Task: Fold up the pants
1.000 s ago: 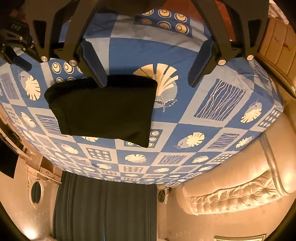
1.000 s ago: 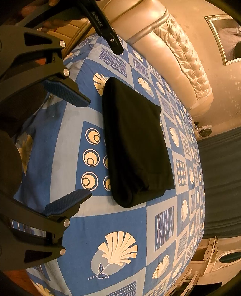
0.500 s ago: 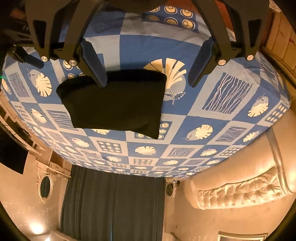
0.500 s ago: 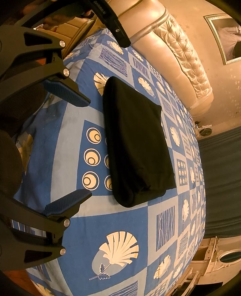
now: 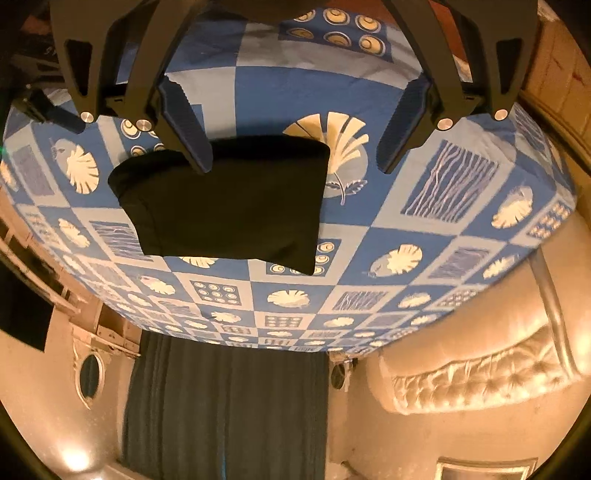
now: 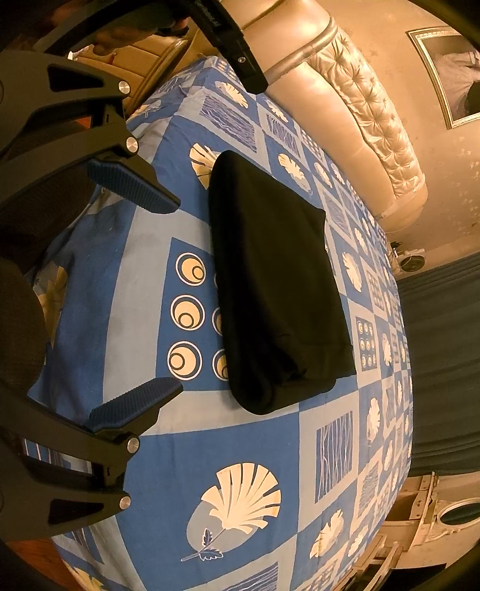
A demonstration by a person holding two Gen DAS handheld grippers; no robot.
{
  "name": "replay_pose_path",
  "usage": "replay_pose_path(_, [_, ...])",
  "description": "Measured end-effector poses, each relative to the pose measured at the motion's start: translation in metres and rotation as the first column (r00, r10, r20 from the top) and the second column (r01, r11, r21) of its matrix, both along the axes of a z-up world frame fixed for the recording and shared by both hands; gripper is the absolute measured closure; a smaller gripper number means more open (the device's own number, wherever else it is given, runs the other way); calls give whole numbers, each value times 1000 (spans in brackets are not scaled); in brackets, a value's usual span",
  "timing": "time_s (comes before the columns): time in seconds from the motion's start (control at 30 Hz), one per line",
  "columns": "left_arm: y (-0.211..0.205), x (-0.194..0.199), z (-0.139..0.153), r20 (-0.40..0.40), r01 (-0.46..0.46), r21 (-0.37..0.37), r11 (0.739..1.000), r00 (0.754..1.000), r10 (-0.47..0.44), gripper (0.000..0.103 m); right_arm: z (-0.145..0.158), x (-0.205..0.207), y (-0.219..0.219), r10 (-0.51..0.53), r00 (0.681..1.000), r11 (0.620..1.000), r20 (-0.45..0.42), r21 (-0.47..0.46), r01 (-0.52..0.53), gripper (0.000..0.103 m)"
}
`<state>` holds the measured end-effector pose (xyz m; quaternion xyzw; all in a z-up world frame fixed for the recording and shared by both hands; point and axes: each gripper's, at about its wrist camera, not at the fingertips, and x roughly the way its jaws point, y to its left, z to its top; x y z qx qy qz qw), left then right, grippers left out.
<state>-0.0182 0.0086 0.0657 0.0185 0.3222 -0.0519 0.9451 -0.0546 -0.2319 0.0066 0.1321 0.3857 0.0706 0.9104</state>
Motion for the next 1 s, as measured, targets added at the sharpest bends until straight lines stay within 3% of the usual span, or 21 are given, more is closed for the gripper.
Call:
replay_pose_path(0.2, [-6,3,-6,-56,45,-18,999,997,-46,14,-5,2,-3,-1,1000,1000,-4,6,1,13])
replay_pose_path(0.6, [-1,4,-11,-97,34,-95,995,994,-44,14,-6,2,-4,-2,1000,1000,-5,10,2,13])
replay_pose_path(0.77, [1,-1,-15,-86,-91,-32,995,992,88,10,-7,2,-4,0,1000,1000,-7,10,0,13])
replay_pose_path(0.87, [0,-1,-13,-97,-76,-43,996,993,71,10,-9,1,-2,3,1000,1000,-12,9,-2,13])
replay_pose_path(1.0, [-2,-1,-10,-62,-54,-7,999,997,53,10,-13,1,1,5,1000,1000,-16,11,-5,13])
